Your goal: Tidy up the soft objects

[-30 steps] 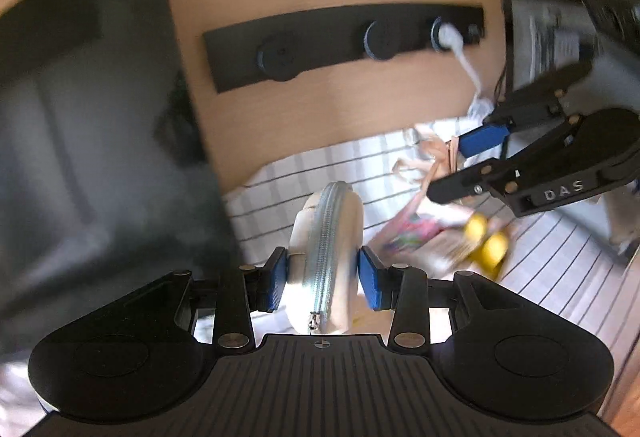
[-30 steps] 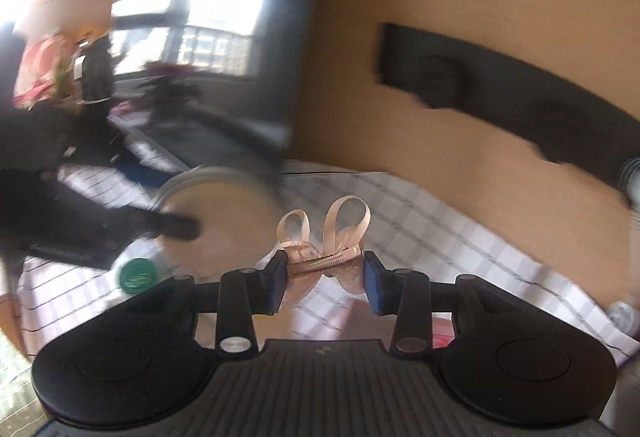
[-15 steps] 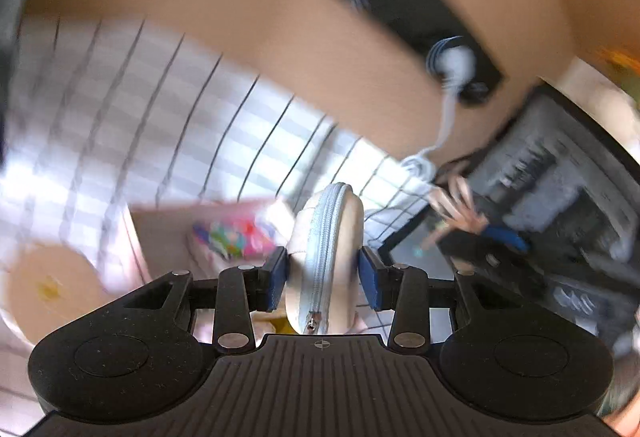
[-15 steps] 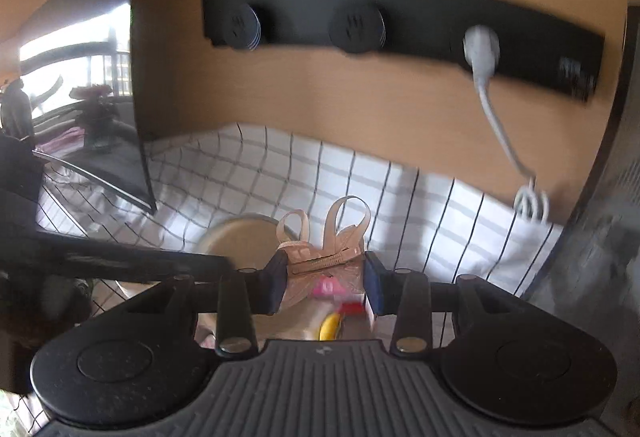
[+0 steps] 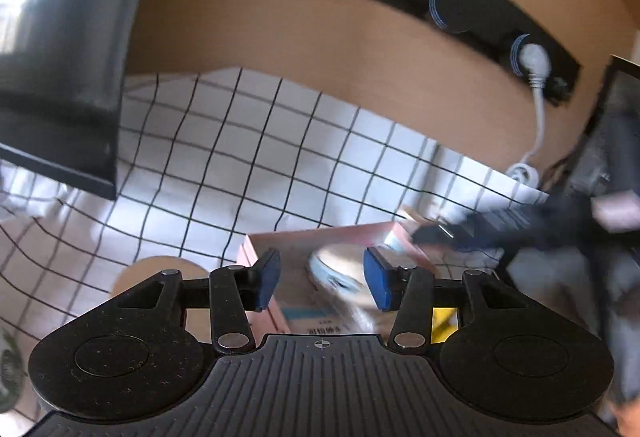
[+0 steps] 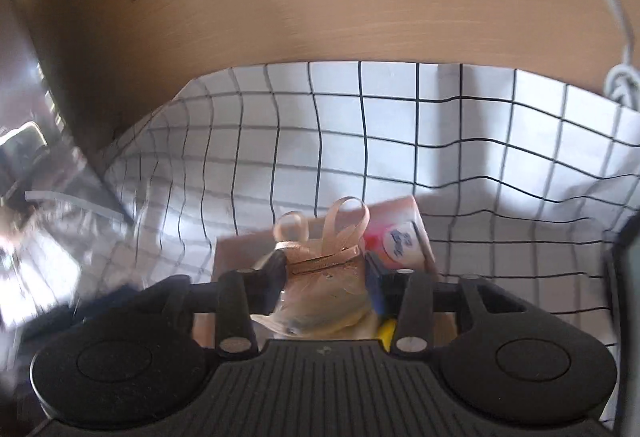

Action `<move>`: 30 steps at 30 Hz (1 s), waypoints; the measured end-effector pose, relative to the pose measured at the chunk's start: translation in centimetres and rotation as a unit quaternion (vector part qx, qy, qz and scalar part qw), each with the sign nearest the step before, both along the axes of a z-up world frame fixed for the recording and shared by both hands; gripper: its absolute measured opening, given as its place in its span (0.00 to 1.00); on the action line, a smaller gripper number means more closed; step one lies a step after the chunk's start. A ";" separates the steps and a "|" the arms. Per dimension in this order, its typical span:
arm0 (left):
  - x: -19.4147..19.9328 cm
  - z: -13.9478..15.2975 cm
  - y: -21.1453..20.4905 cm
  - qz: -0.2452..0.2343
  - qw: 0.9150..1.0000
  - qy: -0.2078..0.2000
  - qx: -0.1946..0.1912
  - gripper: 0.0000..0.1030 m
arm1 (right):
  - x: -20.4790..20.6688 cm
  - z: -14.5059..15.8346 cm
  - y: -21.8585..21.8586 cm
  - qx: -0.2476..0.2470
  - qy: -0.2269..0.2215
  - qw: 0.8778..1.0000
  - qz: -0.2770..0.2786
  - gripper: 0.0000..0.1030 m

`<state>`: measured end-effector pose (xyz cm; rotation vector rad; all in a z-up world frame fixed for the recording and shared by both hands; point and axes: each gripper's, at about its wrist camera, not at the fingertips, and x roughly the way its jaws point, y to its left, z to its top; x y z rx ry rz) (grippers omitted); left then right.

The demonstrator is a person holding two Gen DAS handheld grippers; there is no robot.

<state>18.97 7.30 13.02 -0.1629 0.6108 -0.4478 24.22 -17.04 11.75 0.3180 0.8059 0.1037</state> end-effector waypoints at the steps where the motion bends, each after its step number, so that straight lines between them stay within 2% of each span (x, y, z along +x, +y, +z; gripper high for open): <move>1: -0.9 0.3 0.2 -0.008 1.000 -0.008 0.004 0.49 | 0.6 0.1 -0.1 0.008 0.004 1.000 -0.009 0.61; 5: -4.0 -0.1 0.5 -0.058 0.998 -0.012 0.017 0.49 | -0.3 1.1 -0.6 0.019 -0.002 0.998 -0.059 0.67; 8: -6.5 -2.0 0.9 -0.080 0.996 0.007 0.024 0.49 | -3.9 1.5 -0.1 -0.004 -0.015 0.995 -0.094 0.78; 11: -8.9 -4.4 1.0 -0.070 0.996 0.020 0.053 0.49 | -8.5 1.1 0.6 -0.037 -0.019 0.994 -0.102 0.83; 14: -11.3 -6.5 0.7 -0.025 0.994 0.032 0.105 0.49 | -12.5 0.0 1.3 -0.075 -0.020 0.994 -0.083 0.89; 16: -12.6 -7.7 0.4 0.015 0.992 0.040 0.121 0.49 | -14.7 -1.3 1.8 -0.094 -0.021 0.994 -0.056 0.93; 18: -13.5 -8.8 -0.3 0.059 0.986 0.043 0.148 0.49 | -16.4 -3.1 2.4 -0.118 -0.023 0.992 -0.022 0.94; 21: -14.3 -10.7 -1.2 0.090 0.981 0.065 0.161 0.51 | -18.2 -6.4 3.5 -0.158 -0.016 0.987 0.035 0.94; 23: -15.6 -11.6 -2.3 0.098 0.979 0.030 0.177 0.51 | -18.8 -8.3 4.1 -0.177 -0.011 0.982 0.068 0.94; 24: -16.1 -11.8 -2.7 0.103 0.979 0.023 0.173 0.51 | -19.0 -9.0 4.2 -0.180 -0.008 0.981 0.076 0.94; 26: -16.8 -11.9 -3.4 0.105 0.982 0.024 0.156 0.56 | -18.9 -10.4 4.0 -0.170 0.000 0.981 0.087 0.94; 28: -17.2 -12.1 -5.0 0.096 0.981 0.014 0.167 0.60 | -18.3 -11.4 3.5 -0.159 0.015 0.983 0.087 0.95; 29: -17.3 -12.2 -5.4 0.097 0.982 0.014 0.162 0.60 | -18.0 -11.9 3.1 -0.152 0.024 0.985 0.084 1.00; 30: -17.3 -12.2 -5.9 0.106 0.981 0.015 0.161 0.61 | -17.8 -12.2 2.6 -0.142 0.023 0.987 0.077 1.00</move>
